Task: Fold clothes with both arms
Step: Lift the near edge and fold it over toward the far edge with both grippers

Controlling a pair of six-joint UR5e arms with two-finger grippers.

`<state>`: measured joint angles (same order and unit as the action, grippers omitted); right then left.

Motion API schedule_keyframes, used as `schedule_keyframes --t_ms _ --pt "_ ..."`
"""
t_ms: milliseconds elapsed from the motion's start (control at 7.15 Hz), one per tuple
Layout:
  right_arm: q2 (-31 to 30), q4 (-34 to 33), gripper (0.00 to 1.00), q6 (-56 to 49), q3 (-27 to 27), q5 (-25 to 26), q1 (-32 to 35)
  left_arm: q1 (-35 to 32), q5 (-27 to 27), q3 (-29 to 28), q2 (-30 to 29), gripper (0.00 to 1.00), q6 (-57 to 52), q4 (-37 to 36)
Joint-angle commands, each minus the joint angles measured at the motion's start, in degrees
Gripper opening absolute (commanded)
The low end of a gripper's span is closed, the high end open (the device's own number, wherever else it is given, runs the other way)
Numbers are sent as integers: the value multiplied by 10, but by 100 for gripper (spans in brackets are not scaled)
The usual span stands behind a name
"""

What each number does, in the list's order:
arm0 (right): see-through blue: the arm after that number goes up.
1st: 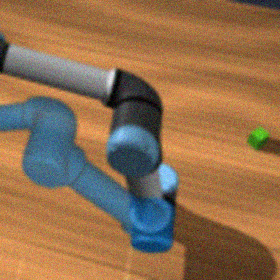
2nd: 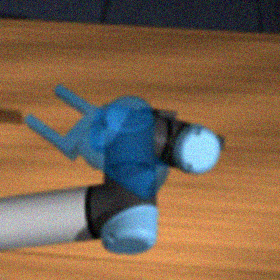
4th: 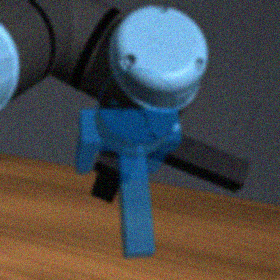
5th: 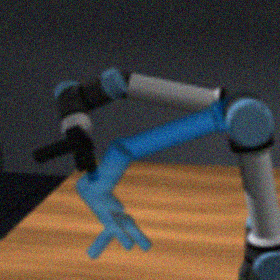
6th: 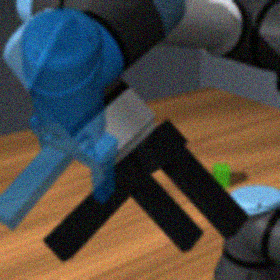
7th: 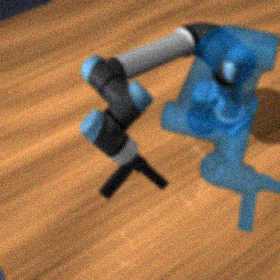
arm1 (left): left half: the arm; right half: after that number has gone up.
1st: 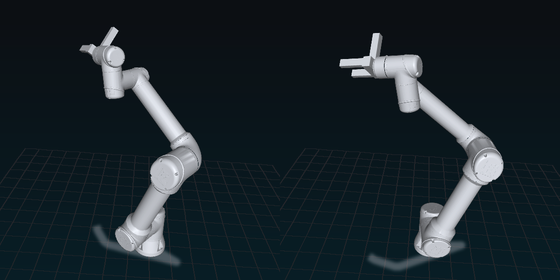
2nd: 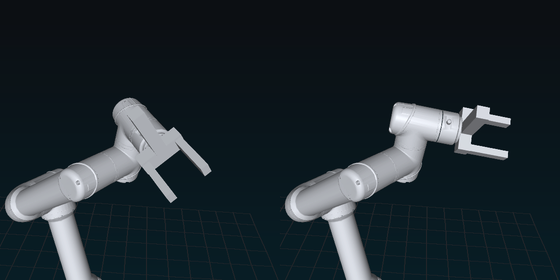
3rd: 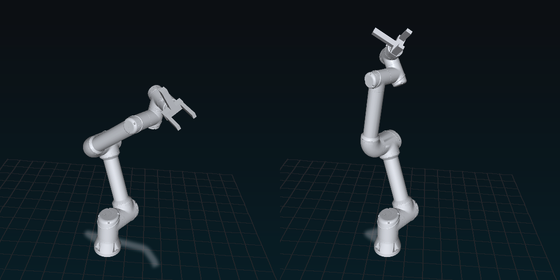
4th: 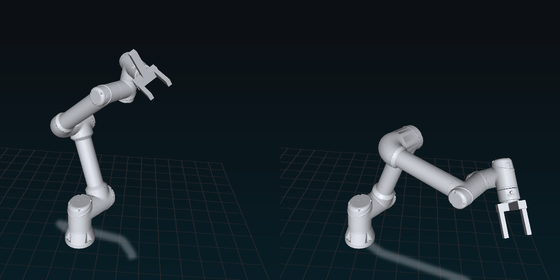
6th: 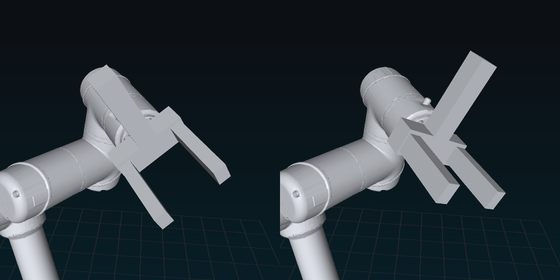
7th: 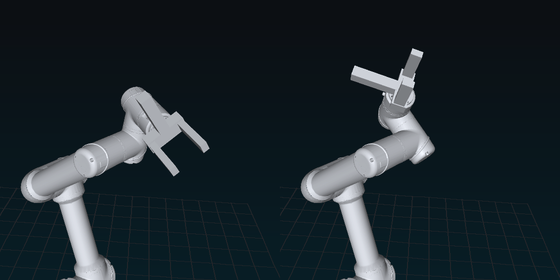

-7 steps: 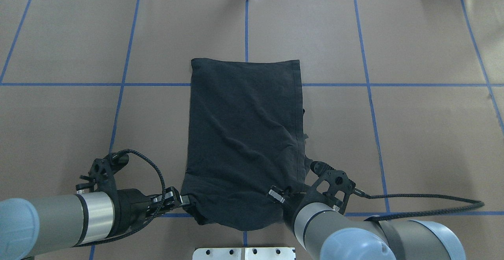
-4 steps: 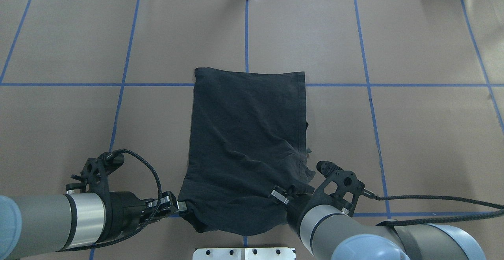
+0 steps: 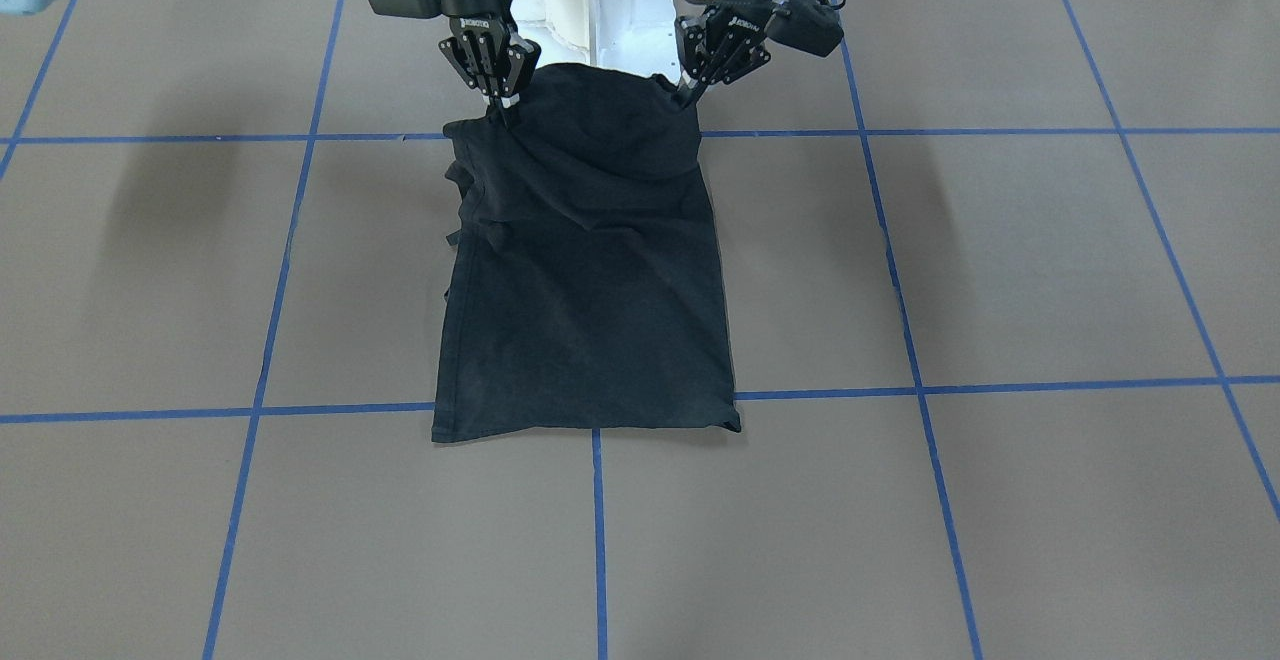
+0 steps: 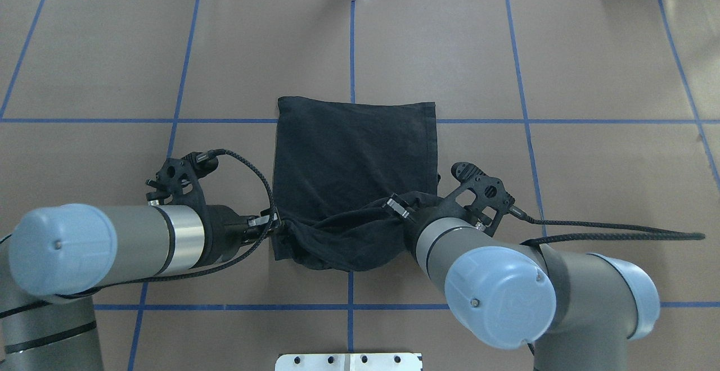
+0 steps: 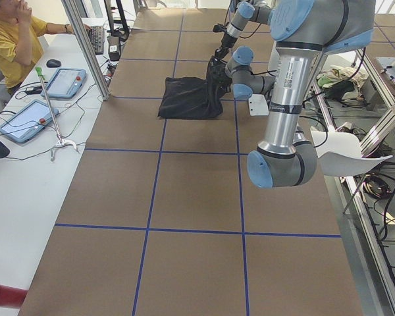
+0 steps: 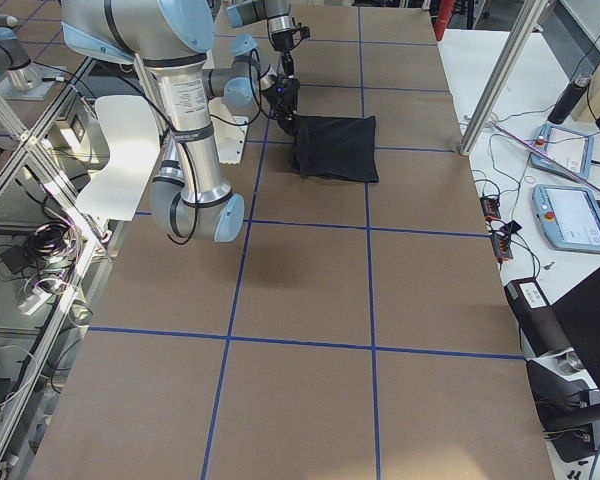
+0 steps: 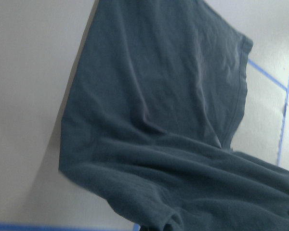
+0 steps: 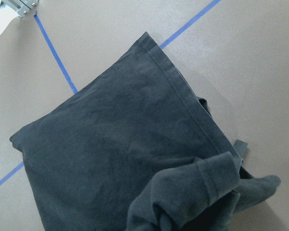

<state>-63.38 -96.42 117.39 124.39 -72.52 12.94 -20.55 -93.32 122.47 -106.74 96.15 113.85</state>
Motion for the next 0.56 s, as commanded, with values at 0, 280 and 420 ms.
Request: schedule_keyframes --t_ms 0,280,420 --pt "32 7 0 -8 -67 -5 39 -59 -2 -48 -40 0 -64 -23" --pt "35 7 0 -33 -83 -5 63 -123 -35 -80 -67 0 -110 -25" --pt "35 7 0 -45 -92 -6 73 -142 -38 -119 -88 0 -125 -23"
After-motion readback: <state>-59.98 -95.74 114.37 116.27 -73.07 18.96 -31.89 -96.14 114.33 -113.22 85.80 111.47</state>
